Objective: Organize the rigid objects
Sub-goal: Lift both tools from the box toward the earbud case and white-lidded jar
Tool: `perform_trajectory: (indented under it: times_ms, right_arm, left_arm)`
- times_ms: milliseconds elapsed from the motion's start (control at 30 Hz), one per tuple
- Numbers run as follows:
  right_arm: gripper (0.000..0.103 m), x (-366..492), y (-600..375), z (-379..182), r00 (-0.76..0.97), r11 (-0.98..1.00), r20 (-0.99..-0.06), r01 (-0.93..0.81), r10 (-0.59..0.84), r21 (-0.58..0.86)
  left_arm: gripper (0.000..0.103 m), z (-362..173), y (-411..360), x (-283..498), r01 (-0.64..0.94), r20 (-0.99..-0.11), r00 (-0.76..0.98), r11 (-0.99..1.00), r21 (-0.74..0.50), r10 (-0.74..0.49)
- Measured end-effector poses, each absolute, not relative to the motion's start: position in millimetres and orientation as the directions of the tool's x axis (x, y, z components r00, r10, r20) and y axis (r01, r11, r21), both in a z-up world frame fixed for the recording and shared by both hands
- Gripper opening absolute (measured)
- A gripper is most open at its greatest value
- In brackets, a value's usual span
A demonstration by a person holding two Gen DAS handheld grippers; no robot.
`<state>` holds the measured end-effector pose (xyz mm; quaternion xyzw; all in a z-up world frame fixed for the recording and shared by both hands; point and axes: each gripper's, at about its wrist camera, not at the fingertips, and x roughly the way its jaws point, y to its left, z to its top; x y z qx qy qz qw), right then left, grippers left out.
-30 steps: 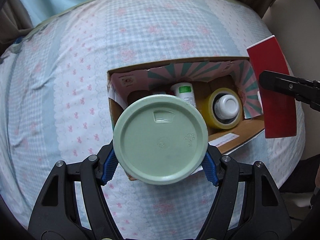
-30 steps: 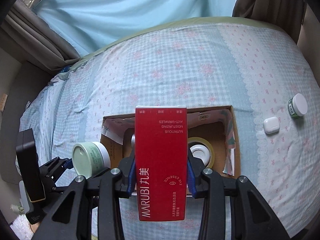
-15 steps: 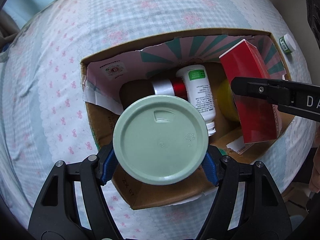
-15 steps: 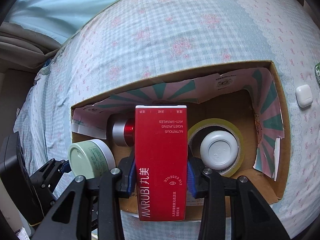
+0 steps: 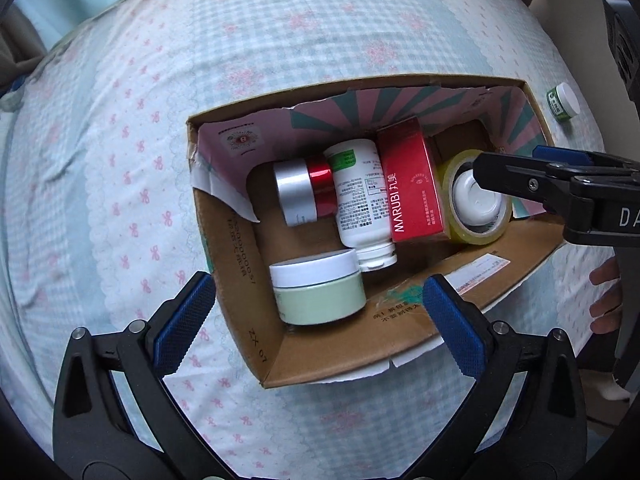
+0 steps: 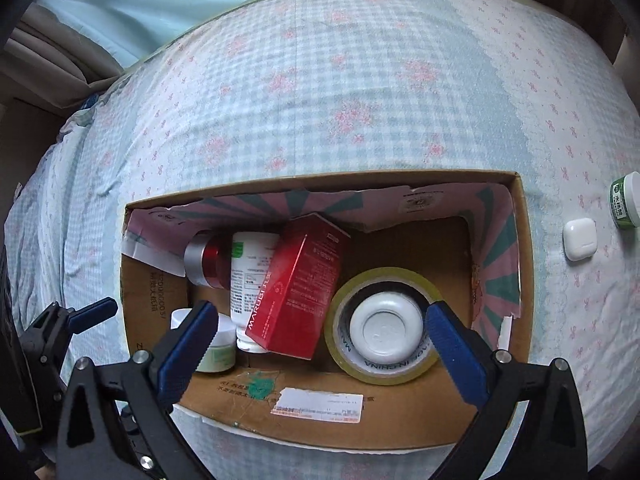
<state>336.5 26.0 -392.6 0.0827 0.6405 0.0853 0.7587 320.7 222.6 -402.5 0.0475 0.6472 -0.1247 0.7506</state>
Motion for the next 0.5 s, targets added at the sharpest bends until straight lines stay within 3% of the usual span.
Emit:
perform_trajectory:
  times_ms: [500]
  right_arm:
    - [0.103, 293.4, 30.3, -332.7, 0.259, 0.965, -0.930, -0.051, 0.260, 0.256]
  left_arm:
    - [0.103, -340.1, 235.1, 281.8, 0.168, -0.957, 0.247, 0.980, -0.110, -0.150]
